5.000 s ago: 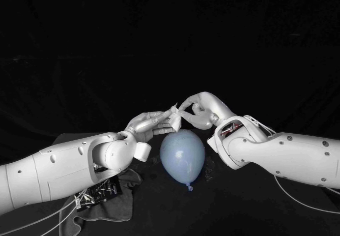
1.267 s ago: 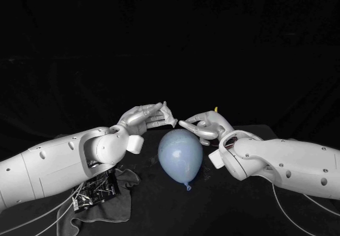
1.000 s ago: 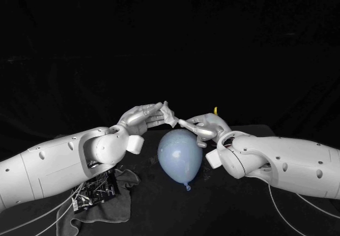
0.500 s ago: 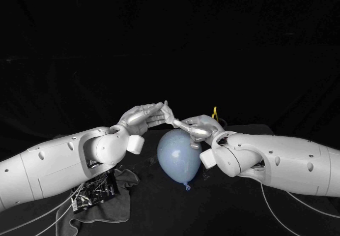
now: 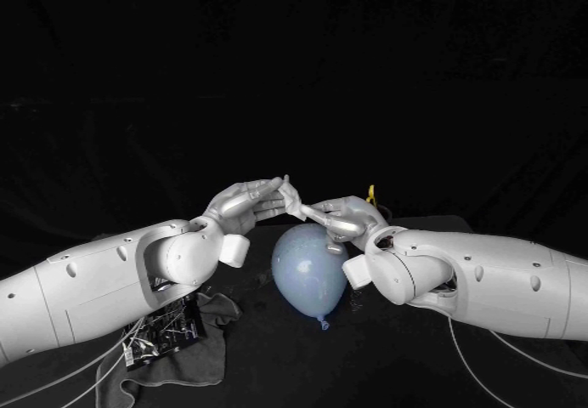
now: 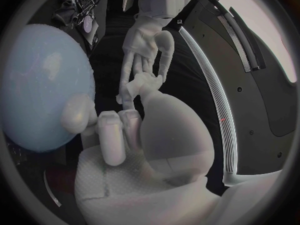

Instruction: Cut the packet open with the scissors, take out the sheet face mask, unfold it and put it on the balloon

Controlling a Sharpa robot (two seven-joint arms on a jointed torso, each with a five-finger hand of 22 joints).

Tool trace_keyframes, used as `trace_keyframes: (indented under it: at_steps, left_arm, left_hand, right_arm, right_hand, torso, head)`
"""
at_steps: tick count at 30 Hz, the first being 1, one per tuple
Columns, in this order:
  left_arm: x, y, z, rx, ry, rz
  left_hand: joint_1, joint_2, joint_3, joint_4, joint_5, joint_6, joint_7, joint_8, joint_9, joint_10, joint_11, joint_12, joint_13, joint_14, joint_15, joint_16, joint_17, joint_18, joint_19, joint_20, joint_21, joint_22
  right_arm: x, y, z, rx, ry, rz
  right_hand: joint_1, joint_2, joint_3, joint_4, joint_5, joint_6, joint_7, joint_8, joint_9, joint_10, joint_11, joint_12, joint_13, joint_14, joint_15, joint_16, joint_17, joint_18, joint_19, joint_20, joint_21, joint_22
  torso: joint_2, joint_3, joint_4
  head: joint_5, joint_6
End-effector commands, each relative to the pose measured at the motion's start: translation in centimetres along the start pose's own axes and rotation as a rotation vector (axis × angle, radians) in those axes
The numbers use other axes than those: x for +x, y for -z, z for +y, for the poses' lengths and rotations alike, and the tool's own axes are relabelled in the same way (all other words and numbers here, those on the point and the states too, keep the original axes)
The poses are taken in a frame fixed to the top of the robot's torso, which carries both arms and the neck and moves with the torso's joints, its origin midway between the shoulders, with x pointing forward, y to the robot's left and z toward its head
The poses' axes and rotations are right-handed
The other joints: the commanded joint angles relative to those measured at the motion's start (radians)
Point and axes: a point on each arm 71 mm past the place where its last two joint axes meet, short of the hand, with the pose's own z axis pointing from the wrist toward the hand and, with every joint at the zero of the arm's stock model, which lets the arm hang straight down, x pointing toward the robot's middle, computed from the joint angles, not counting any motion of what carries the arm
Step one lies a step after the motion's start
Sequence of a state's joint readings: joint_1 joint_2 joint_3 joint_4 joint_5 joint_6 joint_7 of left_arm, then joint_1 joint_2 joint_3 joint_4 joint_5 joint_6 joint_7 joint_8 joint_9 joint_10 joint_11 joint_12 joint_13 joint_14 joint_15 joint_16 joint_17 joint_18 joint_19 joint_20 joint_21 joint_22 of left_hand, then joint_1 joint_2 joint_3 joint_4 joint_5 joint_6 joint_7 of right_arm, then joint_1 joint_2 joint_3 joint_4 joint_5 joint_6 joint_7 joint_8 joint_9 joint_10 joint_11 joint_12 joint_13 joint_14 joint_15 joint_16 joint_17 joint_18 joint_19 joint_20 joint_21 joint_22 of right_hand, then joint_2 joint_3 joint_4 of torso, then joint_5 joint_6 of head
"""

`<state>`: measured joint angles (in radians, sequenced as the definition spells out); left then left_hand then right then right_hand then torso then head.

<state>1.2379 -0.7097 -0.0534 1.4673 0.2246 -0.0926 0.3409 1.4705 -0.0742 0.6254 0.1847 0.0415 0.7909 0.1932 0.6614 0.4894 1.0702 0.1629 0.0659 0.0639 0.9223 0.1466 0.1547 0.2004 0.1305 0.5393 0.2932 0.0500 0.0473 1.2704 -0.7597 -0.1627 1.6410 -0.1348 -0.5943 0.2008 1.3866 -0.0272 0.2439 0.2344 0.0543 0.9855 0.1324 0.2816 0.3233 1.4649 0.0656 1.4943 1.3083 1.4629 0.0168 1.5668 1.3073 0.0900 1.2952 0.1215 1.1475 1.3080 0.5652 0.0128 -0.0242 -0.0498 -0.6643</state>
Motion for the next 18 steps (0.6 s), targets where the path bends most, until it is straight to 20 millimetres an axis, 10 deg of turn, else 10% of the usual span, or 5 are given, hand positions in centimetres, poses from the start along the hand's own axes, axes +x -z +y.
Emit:
trace_keyframes:
  at_steps: [1,18]
  left_arm:
    - [0.3,-0.1,-0.2,0.020,-0.002,0.017]
    - [-0.8,-0.2,-0.6,0.049,-0.018,-0.029]
  left_hand:
    - [-0.002,0.008,0.007,0.000,0.006,-0.004,0.000,0.006,0.002,-0.003,0.001,-0.001,-0.001,0.008,0.002,-0.004,-0.001,-0.012,-0.009,0.000,-0.005,-0.001]
    - [-0.003,0.007,0.008,-0.001,0.006,-0.003,0.000,0.007,0.002,-0.002,0.000,-0.001,-0.001,0.007,0.002,-0.006,-0.002,-0.016,-0.022,0.000,-0.006,-0.002]
  right_arm:
    - [0.0,0.0,0.3,-0.036,-0.026,-0.007]
    - [-1.2,0.3,0.1,-0.023,0.006,-0.048]
  right_hand:
    - [0.062,0.025,0.032,-0.045,-0.005,0.035,-0.020,0.022,0.011,0.062,-0.025,0.009,0.208,0.108,-0.022,0.004,0.263,0.004,0.010,-0.009,0.012,0.142]
    - [0.029,-0.008,0.200,-0.150,-0.005,0.045,-0.048,0.137,0.085,0.071,-0.052,0.016,0.214,0.108,-0.053,0.004,0.263,-0.001,0.021,-0.045,0.033,0.145]
  torso:
    - [0.000,0.0005,-0.0002]
    - [0.001,-0.0001,0.0004]
  head:
    - [0.000,0.002]
    - [0.000,0.002]
